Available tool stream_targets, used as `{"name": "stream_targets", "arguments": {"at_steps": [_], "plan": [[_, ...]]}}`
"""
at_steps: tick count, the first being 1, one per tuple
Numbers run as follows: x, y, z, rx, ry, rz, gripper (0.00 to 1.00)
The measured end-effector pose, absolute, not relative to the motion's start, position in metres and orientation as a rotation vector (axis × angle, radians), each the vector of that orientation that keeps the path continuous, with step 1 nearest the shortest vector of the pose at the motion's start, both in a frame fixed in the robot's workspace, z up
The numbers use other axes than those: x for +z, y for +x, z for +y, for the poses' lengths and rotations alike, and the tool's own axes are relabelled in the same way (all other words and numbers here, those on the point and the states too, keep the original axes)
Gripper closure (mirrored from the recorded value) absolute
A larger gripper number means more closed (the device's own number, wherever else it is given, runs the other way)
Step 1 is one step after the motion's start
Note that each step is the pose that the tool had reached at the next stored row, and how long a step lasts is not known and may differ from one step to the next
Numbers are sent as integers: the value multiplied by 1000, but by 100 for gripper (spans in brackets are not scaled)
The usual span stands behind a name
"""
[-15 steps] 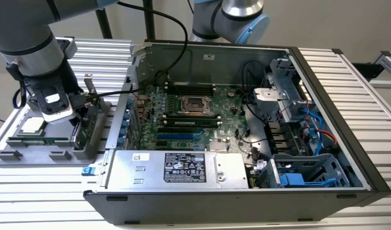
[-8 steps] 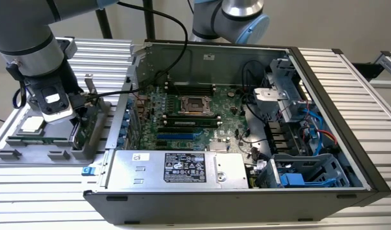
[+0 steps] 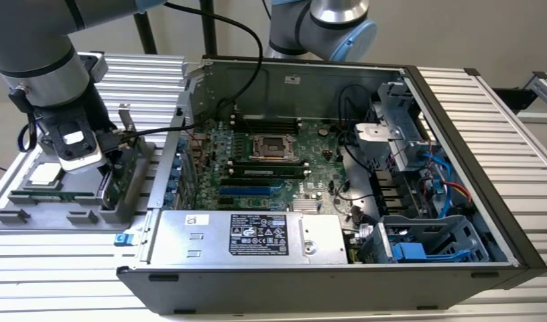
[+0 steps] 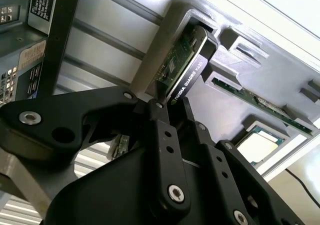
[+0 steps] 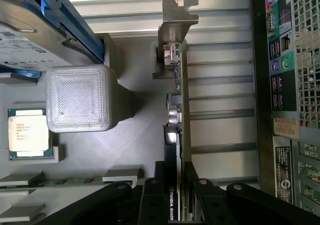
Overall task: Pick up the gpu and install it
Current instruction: 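Pick up the gpu and move the gpu toward the slot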
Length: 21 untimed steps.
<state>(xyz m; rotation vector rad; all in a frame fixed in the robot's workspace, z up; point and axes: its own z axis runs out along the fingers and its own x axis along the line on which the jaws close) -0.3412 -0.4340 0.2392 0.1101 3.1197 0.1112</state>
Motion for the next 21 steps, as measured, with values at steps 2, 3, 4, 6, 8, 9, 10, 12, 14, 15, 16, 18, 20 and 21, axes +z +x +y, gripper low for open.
{"name": "stream_targets", "arguments": {"at_steps": [2, 3, 4, 6, 8, 9, 10, 12, 14, 15, 16, 18, 20, 21], "plan": [[239, -341, -434, 111, 110, 3120, 100], [239, -341, -434, 111, 110, 3120, 100], [239, -341, -434, 111, 110, 3120, 100], [239, -341, -434, 111, 110, 3120, 100], [239, -341, -434, 111, 110, 3120, 100], [239, -341, -434, 111, 110, 3120, 100], [239, -341, -434, 111, 110, 3120, 100], [239, -341, -434, 111, 110, 3120, 100], [239, -341, -434, 111, 110, 3120, 100], [239, -341, -434, 111, 110, 3120, 100], [239, -341, -434, 111, 110, 3120, 100], [239, -341, -434, 111, 110, 3120, 100], [239, -341, -434, 111, 110, 3120, 100], [239, -341, -434, 111, 110, 3120, 100]]}}
